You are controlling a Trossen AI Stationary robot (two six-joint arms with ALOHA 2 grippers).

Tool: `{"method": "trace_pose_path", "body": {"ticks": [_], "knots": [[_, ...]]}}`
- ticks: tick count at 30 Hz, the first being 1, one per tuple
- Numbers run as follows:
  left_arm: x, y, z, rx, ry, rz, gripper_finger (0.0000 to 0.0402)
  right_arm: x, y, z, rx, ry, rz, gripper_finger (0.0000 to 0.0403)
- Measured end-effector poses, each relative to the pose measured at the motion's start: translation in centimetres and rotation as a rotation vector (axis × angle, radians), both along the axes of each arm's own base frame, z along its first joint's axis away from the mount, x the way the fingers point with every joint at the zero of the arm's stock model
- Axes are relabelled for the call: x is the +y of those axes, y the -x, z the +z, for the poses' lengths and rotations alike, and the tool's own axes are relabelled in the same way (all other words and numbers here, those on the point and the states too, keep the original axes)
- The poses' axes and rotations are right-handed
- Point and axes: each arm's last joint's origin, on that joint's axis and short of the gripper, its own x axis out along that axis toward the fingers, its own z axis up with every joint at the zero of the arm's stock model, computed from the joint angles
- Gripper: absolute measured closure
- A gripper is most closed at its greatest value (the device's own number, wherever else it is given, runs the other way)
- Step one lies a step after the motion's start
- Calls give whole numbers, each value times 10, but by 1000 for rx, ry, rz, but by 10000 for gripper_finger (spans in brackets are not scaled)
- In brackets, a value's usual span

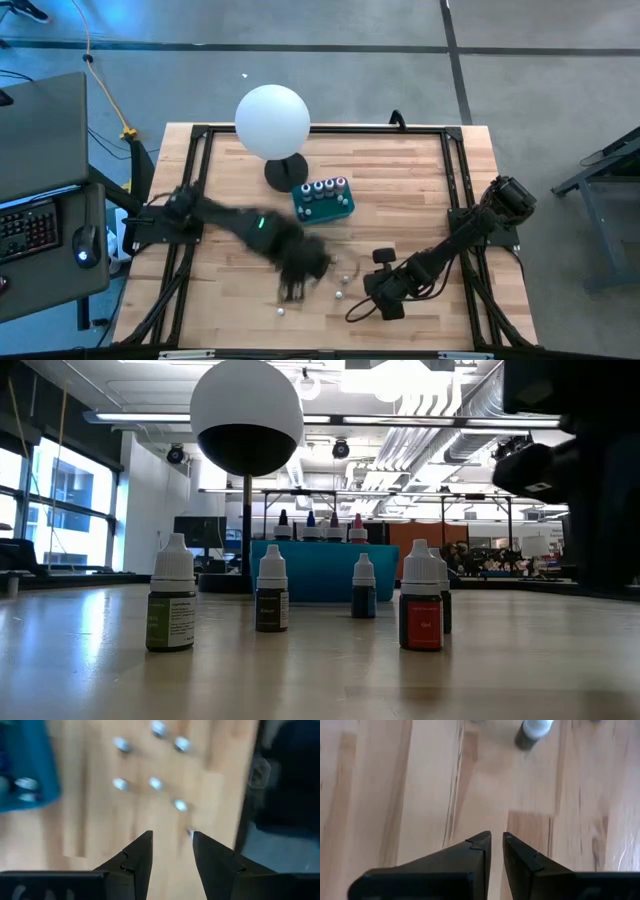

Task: Pick & Place food coloring
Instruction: Put the black food coloring bottle into the bin

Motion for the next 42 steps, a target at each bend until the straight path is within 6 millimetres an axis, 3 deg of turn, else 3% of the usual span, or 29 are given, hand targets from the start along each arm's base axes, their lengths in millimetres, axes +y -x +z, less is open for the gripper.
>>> {"method": "trace_pose_path", "body": {"ticks": [2, 6, 9, 12, 14, 17, 20, 23, 42], "knots": [[-28, 6, -8, 6, 10, -43, 263, -1, -3, 1, -14, -11, 12, 357], [-82, 17, -43, 76, -25, -91, 263, -2, -6, 1, -16, -39, 11, 350], [-103, 7, -73, 65, -33, -65, 263, -2, -6, 1, -8, -59, 17, 350], [-117, 16, -97, 121, -92, -28, 263, -1, -6, 2, -4, -75, 20, 350], [-120, 7, -115, 158, -51, -1, 263, -1, -7, 2, -5, -77, 19, 350], [-115, 12, -143, 292, -117, 42, 263, 0, -7, 2, -4, -94, 25, 350], [-110, -1, -160, 249, -39, 62, 263, 0, -7, 2, 1, -114, 4, 350], [-107, 1, -179, 303, -66, 69, 263, 0, -7, 2, 7, -131, -25, 350], [-105, 5, -209, 272, -75, 68, 263, 1, -6, 2, 17, -144, -20, 350]]}}
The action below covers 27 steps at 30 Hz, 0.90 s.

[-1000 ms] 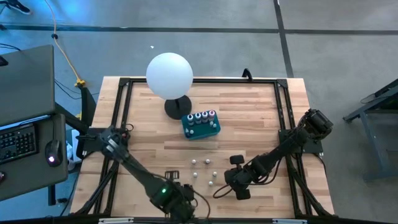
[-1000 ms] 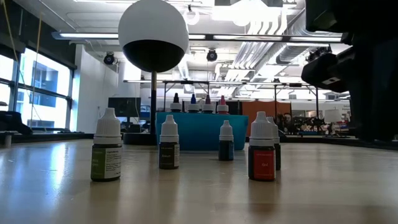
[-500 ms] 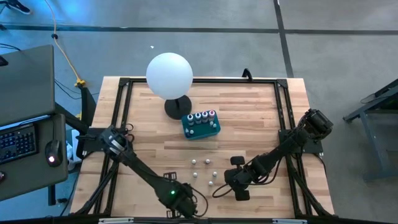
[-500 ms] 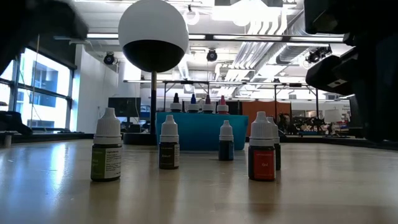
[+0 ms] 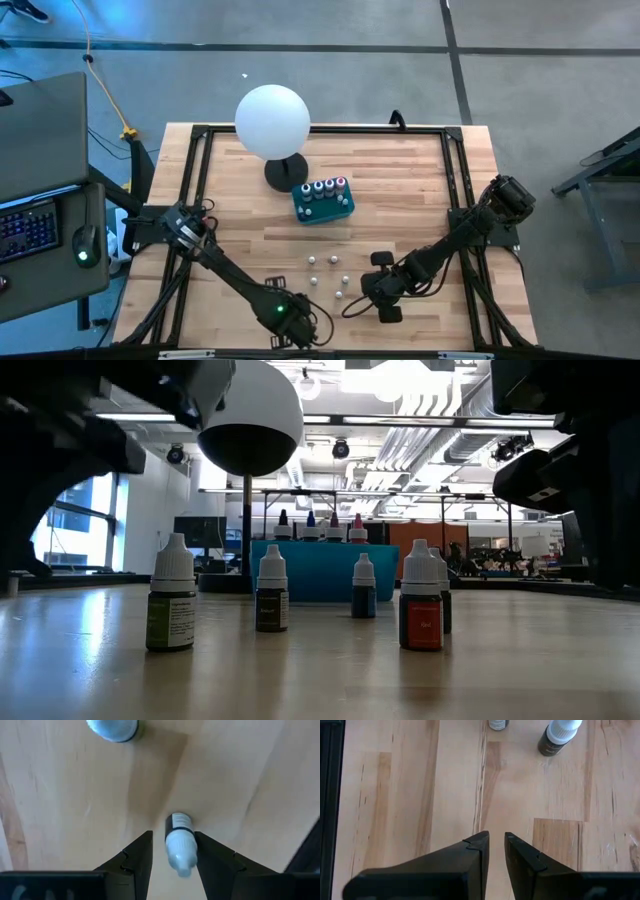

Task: Pick & Place food coloring
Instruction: Put the black food coloring bottle into the bin

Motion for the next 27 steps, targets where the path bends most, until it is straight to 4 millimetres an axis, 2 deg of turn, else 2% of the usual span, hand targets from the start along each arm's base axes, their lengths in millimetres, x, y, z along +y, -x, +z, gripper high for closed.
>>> {"method": "trace_pose_path", "body": {"ticks": [7, 27], "knots": [[3, 4, -12, 14, -13, -4, 263, 0, 0, 0, -1, 1, 1, 350], [1, 1, -12, -21, 1, -45, 264, 0, 0, 0, -1, 3, 3, 350]]}}
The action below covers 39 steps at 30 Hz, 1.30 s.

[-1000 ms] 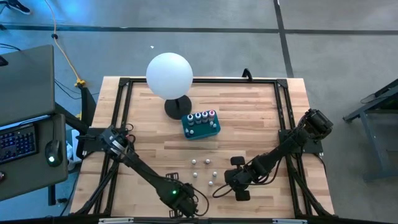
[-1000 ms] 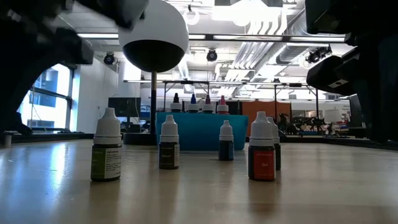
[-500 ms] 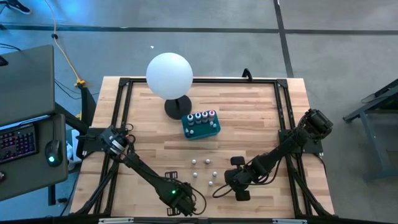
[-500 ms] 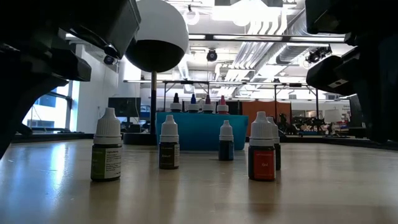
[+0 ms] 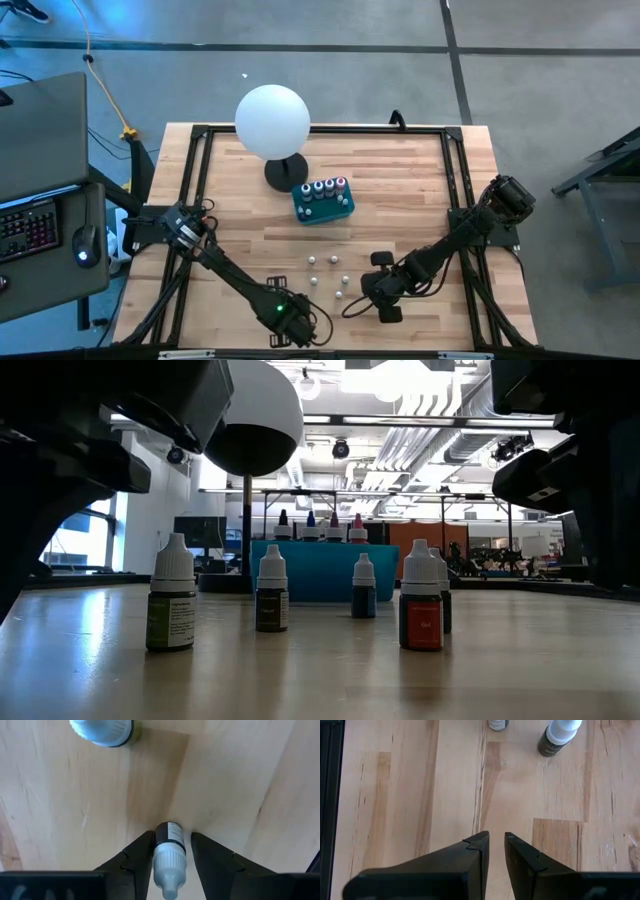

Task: Pick & Place food coloring
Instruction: Put the black food coloring bottle into the bin

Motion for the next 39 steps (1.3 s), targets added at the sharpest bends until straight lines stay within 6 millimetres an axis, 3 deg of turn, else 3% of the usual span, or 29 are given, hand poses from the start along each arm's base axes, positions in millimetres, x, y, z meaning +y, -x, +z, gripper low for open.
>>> {"method": "trace_pose_path", "body": {"ticks": [10, 17, 25, 30, 34, 39], "knots": [[5, -4, 1, 13, 24, -5, 341, 0, 0, 0, 0, 0, 0, 350], [36, -18, 26, 4, 17, 17, 325, 0, 0, 0, 1, -1, 0, 350], [109, -39, 104, -81, -93, -32, 336, 0, -1, 0, -7, -5, -5, 350], [163, -57, 133, -168, -160, -65, 330, 0, 0, 0, -8, 3, 13, 350], [213, -73, 128, -179, -146, -27, 329, 0, -1, 0, -9, 2, 13, 350], [267, -91, 101, -137, -160, 78, 329, 0, -1, 0, -8, 3, 12, 350]]}}
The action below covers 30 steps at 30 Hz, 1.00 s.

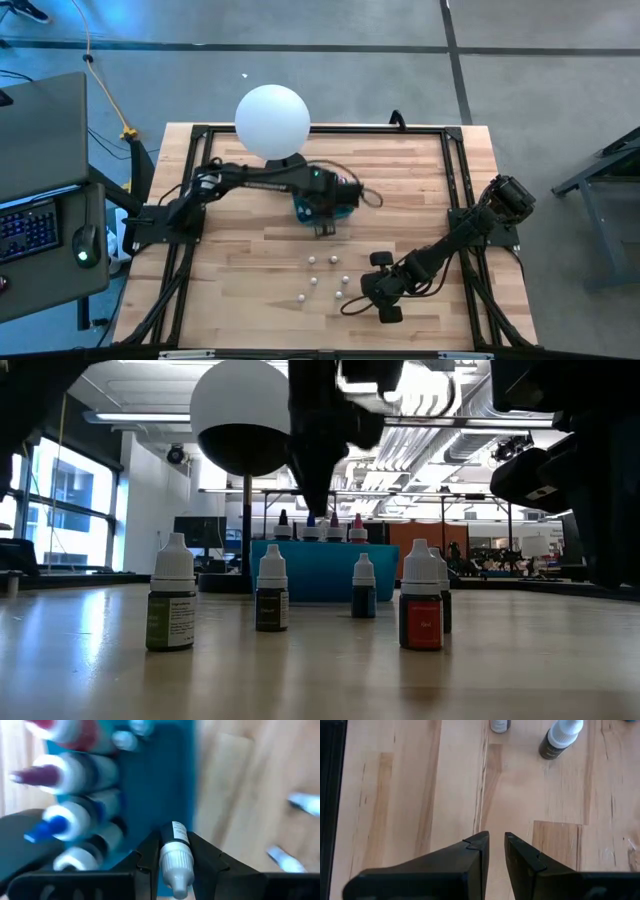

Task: Pick & Place food coloring
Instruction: Put the black food coloring bottle into the bin

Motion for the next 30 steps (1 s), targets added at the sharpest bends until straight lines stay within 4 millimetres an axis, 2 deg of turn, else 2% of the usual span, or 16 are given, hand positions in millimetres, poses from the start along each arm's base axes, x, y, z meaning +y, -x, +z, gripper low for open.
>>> {"method": "trace_pose_path", "body": {"ticks": [4, 7, 22, 30], "knots": [[27, -1, -4, -5, 60, 57, 329, 0, 1, 0, 7, 4, 0, 350], [36, -3, -8, -26, 75, 74, 329, 0, 1, 0, 7, 3, 1, 350], [33, -2, -45, 5, 52, 54, 329, 0, 1, 0, 7, 3, 2, 350], [33, -4, -48, -19, 60, 22, 320, 0, 1, 0, 6, 3, 2, 350]]}}
